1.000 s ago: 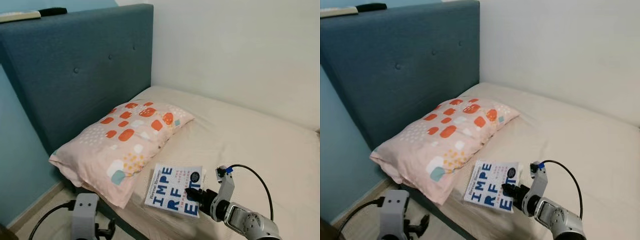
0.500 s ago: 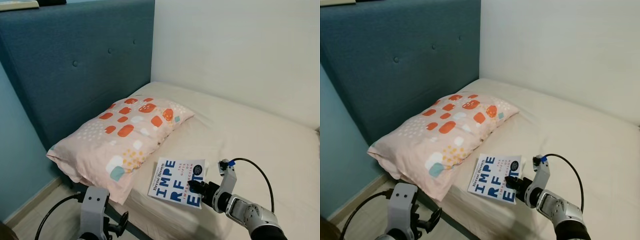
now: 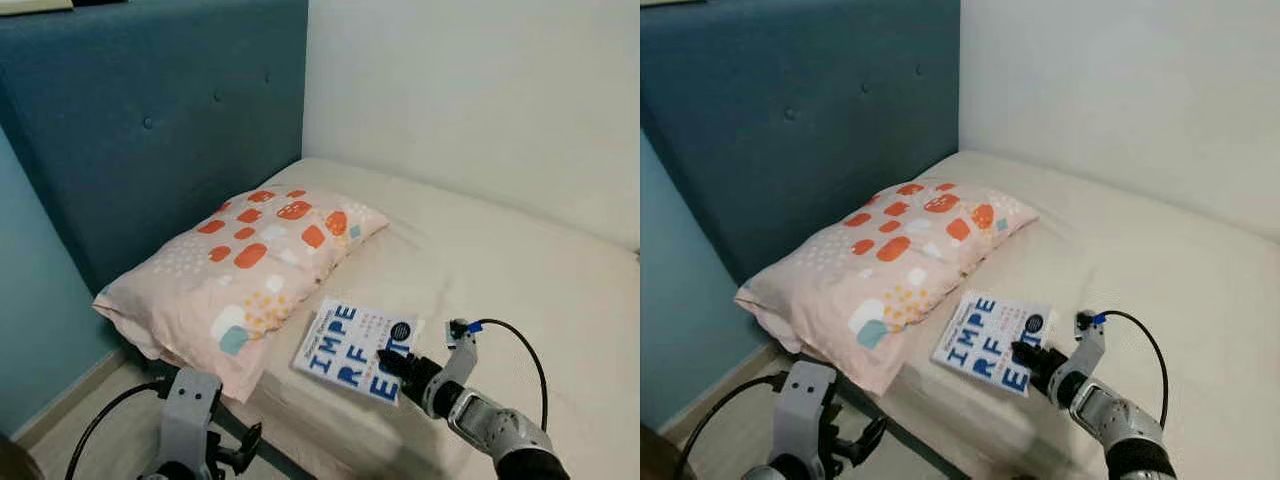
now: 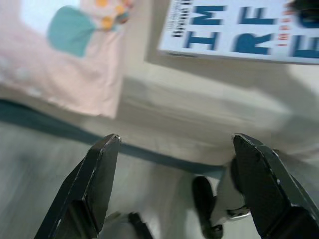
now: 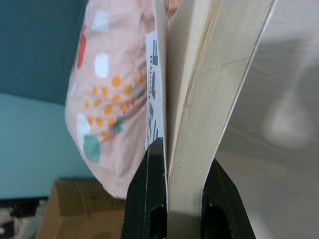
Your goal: Clean up the room
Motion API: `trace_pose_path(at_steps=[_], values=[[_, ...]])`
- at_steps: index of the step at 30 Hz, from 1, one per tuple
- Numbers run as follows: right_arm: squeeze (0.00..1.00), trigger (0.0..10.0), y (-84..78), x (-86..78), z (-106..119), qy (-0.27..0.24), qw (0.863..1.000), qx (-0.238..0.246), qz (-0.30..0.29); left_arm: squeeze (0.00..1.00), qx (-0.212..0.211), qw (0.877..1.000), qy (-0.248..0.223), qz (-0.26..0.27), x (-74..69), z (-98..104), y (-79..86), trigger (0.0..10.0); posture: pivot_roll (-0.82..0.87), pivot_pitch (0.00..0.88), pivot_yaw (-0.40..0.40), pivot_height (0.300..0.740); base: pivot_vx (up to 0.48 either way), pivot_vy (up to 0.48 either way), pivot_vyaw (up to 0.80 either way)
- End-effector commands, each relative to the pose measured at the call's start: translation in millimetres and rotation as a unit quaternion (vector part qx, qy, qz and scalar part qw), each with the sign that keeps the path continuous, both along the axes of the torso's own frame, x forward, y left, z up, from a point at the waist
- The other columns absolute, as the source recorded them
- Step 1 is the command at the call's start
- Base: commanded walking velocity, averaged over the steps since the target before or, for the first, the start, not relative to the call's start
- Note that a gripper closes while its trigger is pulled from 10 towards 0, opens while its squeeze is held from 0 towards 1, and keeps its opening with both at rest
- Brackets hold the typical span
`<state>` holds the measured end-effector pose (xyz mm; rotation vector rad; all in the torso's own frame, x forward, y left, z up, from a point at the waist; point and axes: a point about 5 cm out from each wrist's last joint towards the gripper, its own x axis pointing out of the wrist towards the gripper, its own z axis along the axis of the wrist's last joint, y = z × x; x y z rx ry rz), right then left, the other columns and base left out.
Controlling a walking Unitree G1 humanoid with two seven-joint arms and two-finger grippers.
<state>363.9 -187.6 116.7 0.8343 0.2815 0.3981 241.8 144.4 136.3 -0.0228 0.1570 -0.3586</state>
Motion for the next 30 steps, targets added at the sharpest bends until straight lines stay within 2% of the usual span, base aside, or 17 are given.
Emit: trace_pose_path(at_steps=[1, 5, 6, 12, 20, 26, 30], values=[[0.0, 10.0, -0.5, -1.9, -5.2, 0.001, 1.0, 0.024, -0.011, 0.0, 0.0, 1.0, -0.005, -0.018, -3.7, 1.6, -3.4, 10.0, 0.04, 0.375, -0.056, 0.597, 0.0, 0.0, 0.0], [0.0, 10.0, 7.0, -3.8, -14.2, 0.022, 0.999, 0.033, -0.003, 0.0, -0.02, 0.998, -0.026, -0.048, -6.4, 10.3, -12.2, 10.0, 0.05, 0.396, -0.058, 0.597, 0.0, 0.0, 0.0], [0.0, 10.0, 16.9, -7.4, -26.7, 0.044, 0.999, 0.009, 0.013, 0.0, -0.037, 0.994, -0.045, -0.089, -13.0, 20.0, -22.5, 10.0, 0.07, 0.421, -0.063, 0.597, 0.0, 0.0, 0.0], [0.0, 10.0, 24.9, -9.9, -35.0, 0.053, 0.998, -0.028, 0.036, 0.0, -0.036, 0.99, -0.055, -0.121, -19.5, 30.1, -28.2, 10.0, 0.08, 0.456, -0.073, 0.597, 0.0, 0.0, 0.0], [0.0, 10.0, 15.0, -5.7, -32.2, 0.056, 0.996, -0.064, 0.017, 0.0, -0.027, 0.99, -0.062, -0.12, -23.6, 37.6, -27.9, 10.0, 0.09, 0.474, -0.089, 0.597, 0.0, 0.0, 0.0], [0.0, 10.0, 14.6, -0.2, -27.3, 0.04, 0.997, -0.059, -0.024, 0.0, -0.05, 0.987, -0.062, -0.138, -27.8, 42.5, -33.0, 10.0, 0.09, 0.473, -0.086, 0.597, 0.0, 0.0, 0.0], [0.0, 10.0, 14.5, 2.2, -25.1, 0.034, 0.997, -0.034, -0.057, 0.0, -0.057, 0.984, -0.06, -0.156, -30.9, 44.0, -38.7, 10.0, 0.1, 0.472, -0.079, 0.597, 0.0, 0.0, 0.0]])
